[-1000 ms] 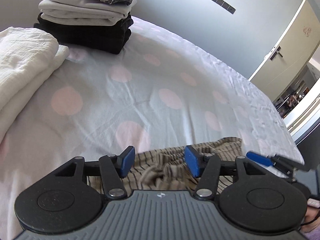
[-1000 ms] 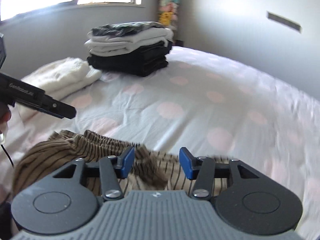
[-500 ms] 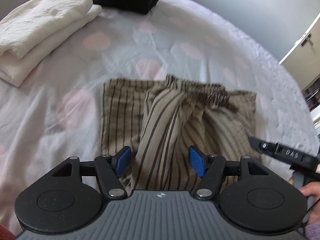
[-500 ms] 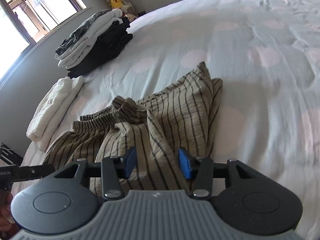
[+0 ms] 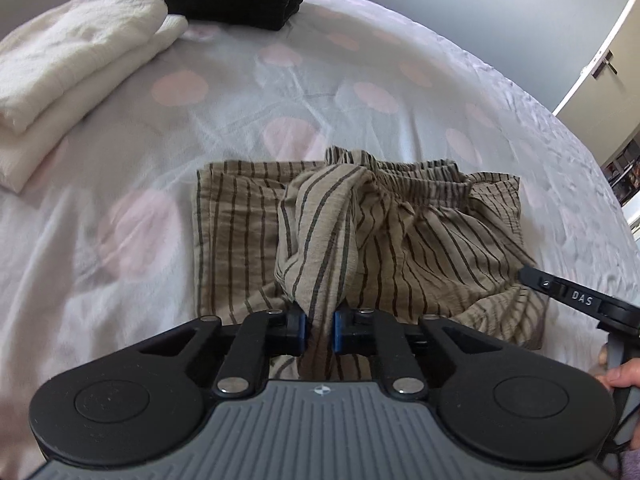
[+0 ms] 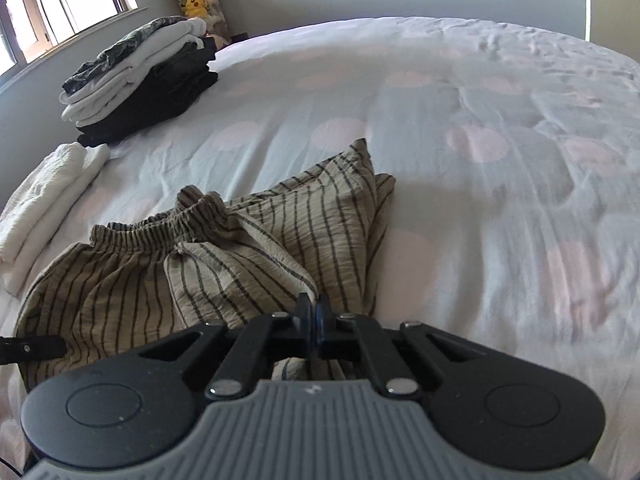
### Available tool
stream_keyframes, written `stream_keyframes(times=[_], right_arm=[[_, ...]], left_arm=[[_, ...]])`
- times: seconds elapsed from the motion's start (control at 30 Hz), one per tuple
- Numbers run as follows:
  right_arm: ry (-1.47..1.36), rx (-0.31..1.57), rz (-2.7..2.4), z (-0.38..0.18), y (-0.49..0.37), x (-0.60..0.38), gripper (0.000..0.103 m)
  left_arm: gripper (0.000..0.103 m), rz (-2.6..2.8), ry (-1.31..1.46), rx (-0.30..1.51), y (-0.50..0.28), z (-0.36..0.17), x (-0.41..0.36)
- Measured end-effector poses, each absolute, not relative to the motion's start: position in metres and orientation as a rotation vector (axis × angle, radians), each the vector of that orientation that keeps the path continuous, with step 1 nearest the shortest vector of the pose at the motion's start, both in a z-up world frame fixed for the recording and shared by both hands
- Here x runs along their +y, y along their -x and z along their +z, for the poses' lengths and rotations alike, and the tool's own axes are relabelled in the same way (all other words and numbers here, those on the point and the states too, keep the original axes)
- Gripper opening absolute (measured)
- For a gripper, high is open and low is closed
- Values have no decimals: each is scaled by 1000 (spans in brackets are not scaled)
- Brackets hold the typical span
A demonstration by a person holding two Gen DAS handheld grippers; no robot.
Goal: Fold clothes
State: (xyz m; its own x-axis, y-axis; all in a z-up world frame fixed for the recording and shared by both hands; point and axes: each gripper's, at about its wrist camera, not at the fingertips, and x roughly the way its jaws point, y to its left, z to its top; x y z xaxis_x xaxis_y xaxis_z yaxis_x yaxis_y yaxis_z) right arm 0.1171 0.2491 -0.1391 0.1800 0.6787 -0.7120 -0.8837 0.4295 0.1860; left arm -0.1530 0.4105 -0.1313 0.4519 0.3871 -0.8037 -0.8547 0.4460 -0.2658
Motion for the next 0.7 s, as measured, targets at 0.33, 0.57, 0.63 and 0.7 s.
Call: stream_keyframes(times=[0.33, 0.57, 0.63, 0.7], right_arm=[[337, 669, 1049, -110, -92, 233, 34], [302, 647, 1020, -100, -86, 217, 43], [292, 641, 1011, -97, -84, 212, 45], [282, 635, 1003, -94, -82, 208, 47]], left_arm=[[51, 769, 812, 523, 194, -121, 420], [59, 747, 823, 450, 207, -109, 420], [62, 742, 832, 452, 211, -109, 419], [62, 736, 841, 470, 213, -111, 418]])
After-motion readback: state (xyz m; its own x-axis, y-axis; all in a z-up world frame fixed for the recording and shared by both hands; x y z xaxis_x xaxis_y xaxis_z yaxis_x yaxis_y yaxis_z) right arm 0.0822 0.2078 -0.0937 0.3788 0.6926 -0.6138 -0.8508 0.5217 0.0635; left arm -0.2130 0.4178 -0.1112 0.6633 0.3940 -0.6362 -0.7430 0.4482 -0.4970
